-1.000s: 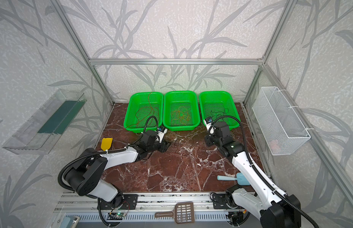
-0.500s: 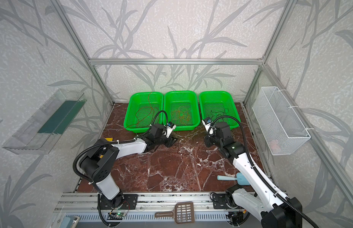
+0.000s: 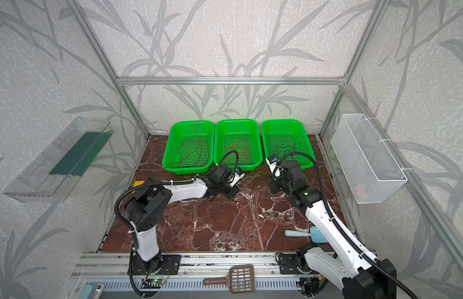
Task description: Untangle the cables
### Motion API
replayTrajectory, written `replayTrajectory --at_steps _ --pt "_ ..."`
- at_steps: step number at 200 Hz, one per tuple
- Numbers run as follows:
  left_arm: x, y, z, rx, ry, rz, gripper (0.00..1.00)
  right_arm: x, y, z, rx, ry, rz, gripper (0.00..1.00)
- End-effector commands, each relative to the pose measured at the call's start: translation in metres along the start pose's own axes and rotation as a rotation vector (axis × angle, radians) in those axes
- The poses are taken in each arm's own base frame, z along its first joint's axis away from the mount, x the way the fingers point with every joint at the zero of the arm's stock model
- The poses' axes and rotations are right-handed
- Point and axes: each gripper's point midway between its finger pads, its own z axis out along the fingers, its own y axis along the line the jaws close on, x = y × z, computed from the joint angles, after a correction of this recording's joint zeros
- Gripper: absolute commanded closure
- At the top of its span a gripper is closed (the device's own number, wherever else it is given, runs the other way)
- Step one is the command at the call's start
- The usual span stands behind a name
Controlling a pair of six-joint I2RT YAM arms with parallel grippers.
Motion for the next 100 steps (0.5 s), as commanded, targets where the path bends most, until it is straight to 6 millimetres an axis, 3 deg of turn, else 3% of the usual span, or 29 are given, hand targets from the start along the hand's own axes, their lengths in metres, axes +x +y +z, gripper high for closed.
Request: replayTrajectory --at_steps 1,61,100 --pt "0.008 0.003 0.004 -0.042 0.075 0.011 0.70 -0.007 -0.002 -0.006 0.013 -0.018 0.007 1.00" --pt "0.020 0.002 0.006 -0.055 0.122 0.009 0.72 -0.002 -0.004 -0.002 0.021 -0.006 0.005 1.00" --pt "0.029 0.000 0.003 -0.054 0.152 -0.001 0.66 0.000 -0.005 0.001 0.028 0.003 0.003 1.00"
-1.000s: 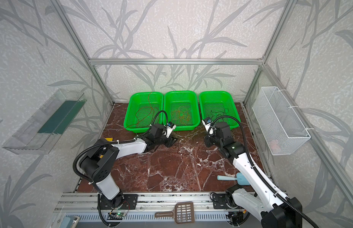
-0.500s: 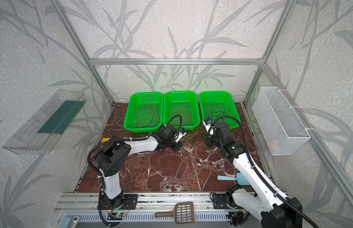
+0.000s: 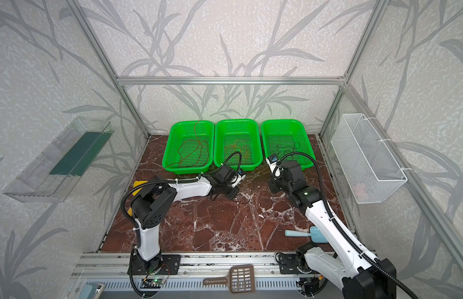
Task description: Untangle the cables
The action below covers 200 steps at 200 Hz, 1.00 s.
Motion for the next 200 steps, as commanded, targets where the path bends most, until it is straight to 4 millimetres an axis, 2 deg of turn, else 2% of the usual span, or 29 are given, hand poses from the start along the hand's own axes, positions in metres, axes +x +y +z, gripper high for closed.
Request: replayTrajectory --at_steps 1,33,65,84,91,109,143,167,200 --pt "0.021 0.000 -0.001 -0.011 0.085 -0.007 0.66 -0.001 -0.002 0.000 0.014 0.000 0.002 1.00" --pt "0.035 0.003 0.006 -0.027 0.131 -0.014 0.64 -0.001 -0.006 -0.002 0.033 -0.004 0.002 1.00" --pt "0.040 0.011 0.012 -0.068 0.152 -0.016 0.82 -0.001 -0.010 -0.005 0.059 -0.011 0.007 1.00" --pt "0.035 0.015 0.012 -0.085 0.139 -0.006 0.95 -0.002 -0.015 -0.008 0.089 -0.015 0.009 1.00" --pt "0.028 0.015 0.008 -0.090 0.117 0.002 1.00 -0.002 -0.018 -0.010 0.109 -0.017 0.015 1.00" --pt "-0.001 0.020 -0.009 -0.118 0.022 -0.006 1.00 -0.006 -0.028 -0.016 0.164 -0.029 0.031 1.00" --pt "-0.079 0.039 -0.071 -0.153 -0.245 -0.055 1.00 -0.011 -0.057 -0.038 0.284 -0.045 0.105 1.00" --pt "-0.116 0.074 -0.114 -0.146 -0.438 -0.180 1.00 -0.005 -0.077 -0.056 0.357 -0.040 0.173 1.00" --pt "-0.144 0.115 -0.157 -0.124 -0.619 -0.293 1.00 0.005 -0.104 -0.083 0.466 -0.046 0.263 1.00"
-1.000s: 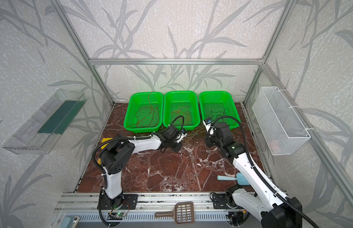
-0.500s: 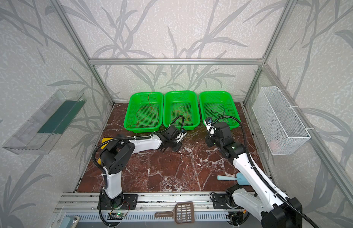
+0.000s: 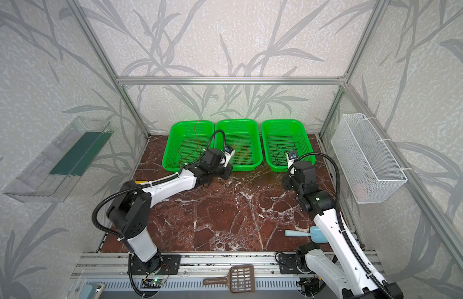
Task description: Untangle the cables
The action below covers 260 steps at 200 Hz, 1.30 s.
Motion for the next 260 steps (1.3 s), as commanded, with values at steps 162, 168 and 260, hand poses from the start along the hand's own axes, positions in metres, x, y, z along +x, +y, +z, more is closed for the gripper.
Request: replayTrajectory --at_steps 162,168,260 --pt "-0.152 0.056 0.040 0.195 -0.347 -0.201 1.00 -0.066 -0.115 -0.031 0.263 -0.128 0.252 1.00" --pt "-0.156 0.045 0.043 0.213 -0.350 -0.191 1.00 -0.071 -0.110 -0.027 0.245 -0.146 0.245 1.00" --pt "-0.193 -0.073 0.102 0.382 -0.449 -0.111 1.00 -0.125 -0.077 0.060 0.316 -0.317 0.062 1.00"
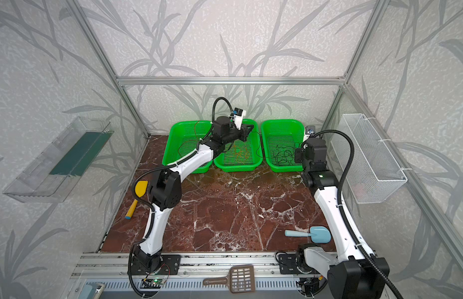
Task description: Untangle the cables
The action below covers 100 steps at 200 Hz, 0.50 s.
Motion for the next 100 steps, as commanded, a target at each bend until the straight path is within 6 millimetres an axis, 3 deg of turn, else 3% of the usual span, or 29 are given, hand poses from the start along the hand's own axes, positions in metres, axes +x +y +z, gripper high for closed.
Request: replayTrajectory --at_steps 1,66,83,100 --pt "-0.007 -0.009 0.017 0.023 -0.052 0.000 1.00 -0.025 -0.005 0.020 0.081 -0.133 -0.002 1.00" --pt "-0.002 -0.048 0.069 0.038 -0.176 0.104 1.00 -0.040 -0.005 0.083 0.248 -0.264 -0.078 1.00" --pt "0.011 -0.055 0.080 0.023 -0.207 0.127 1.00 -0.048 -0.004 0.100 0.285 -0.304 -0.095 1.00" --pt "0.032 -0.059 0.089 0.011 -0.200 0.148 1.00 -0.042 0.002 0.120 0.288 -0.285 -0.111 1.00"
